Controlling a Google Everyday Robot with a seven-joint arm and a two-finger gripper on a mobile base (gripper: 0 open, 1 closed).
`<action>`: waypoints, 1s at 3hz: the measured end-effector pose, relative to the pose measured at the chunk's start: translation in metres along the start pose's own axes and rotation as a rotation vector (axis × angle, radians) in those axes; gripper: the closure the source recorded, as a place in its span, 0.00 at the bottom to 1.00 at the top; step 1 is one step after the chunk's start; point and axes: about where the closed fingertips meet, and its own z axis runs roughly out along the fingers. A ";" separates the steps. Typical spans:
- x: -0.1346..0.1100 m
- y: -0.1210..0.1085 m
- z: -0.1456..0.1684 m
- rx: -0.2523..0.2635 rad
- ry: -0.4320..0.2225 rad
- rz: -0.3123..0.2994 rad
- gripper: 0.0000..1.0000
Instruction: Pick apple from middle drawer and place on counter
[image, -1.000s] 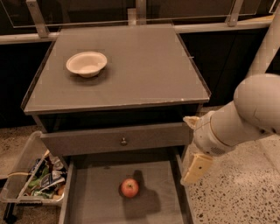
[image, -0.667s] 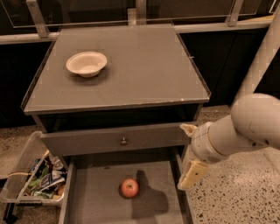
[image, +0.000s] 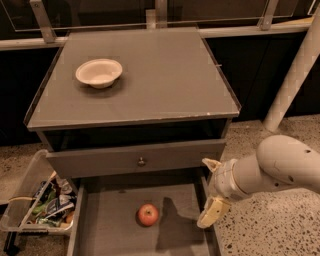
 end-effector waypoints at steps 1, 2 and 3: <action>0.000 0.000 0.000 0.000 0.000 0.000 0.00; 0.002 0.002 0.023 -0.019 -0.030 -0.001 0.00; 0.003 0.003 0.060 -0.030 -0.092 -0.018 0.00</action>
Offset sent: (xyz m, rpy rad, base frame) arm 0.0094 0.0243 -0.0521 0.0819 0.0200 0.0332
